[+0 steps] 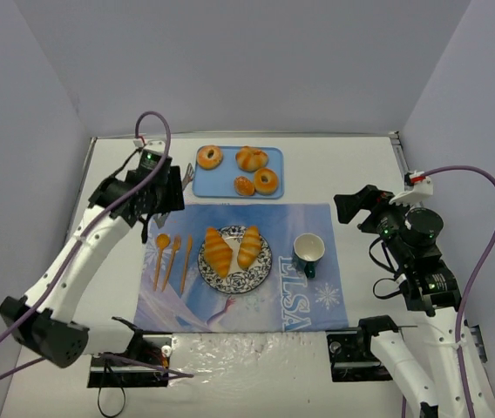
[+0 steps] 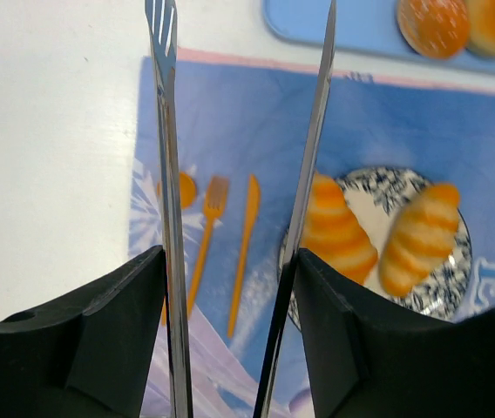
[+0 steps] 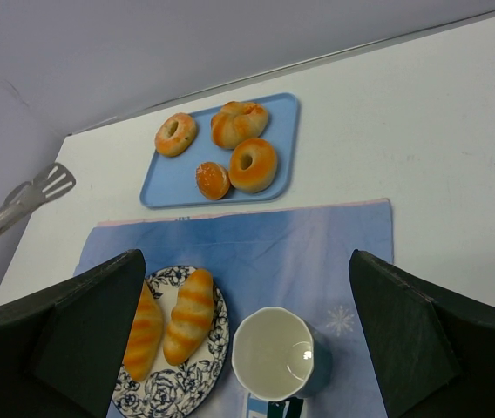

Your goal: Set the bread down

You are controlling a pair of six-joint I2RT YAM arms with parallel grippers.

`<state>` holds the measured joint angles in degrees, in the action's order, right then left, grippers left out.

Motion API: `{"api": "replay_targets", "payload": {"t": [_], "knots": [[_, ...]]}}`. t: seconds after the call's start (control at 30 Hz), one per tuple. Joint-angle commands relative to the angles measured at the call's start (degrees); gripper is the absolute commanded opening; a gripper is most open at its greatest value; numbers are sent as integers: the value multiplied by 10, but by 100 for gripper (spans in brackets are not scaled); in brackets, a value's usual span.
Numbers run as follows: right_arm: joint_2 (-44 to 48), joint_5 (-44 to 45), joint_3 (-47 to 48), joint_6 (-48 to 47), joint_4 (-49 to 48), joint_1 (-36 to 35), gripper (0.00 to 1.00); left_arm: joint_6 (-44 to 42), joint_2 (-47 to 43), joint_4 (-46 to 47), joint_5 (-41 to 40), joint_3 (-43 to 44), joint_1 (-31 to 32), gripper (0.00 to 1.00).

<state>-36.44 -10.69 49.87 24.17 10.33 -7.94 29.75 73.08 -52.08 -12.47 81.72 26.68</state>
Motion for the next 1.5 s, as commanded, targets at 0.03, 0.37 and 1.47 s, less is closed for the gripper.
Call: {"api": "replay_targets", "payload": {"t": [0.03, 0.37, 1.47], "knots": [[-18, -12, 20, 1, -55, -1, 100, -81, 98, 60, 61, 96, -121, 54], [-32, -19, 28, -1, -58, -1, 100, -87, 285, 112, 71, 180, -251, 54], [-21, -25, 25, 0, -56, -1, 100, -54, 501, 128, 111, 235, -336, 67]]}}
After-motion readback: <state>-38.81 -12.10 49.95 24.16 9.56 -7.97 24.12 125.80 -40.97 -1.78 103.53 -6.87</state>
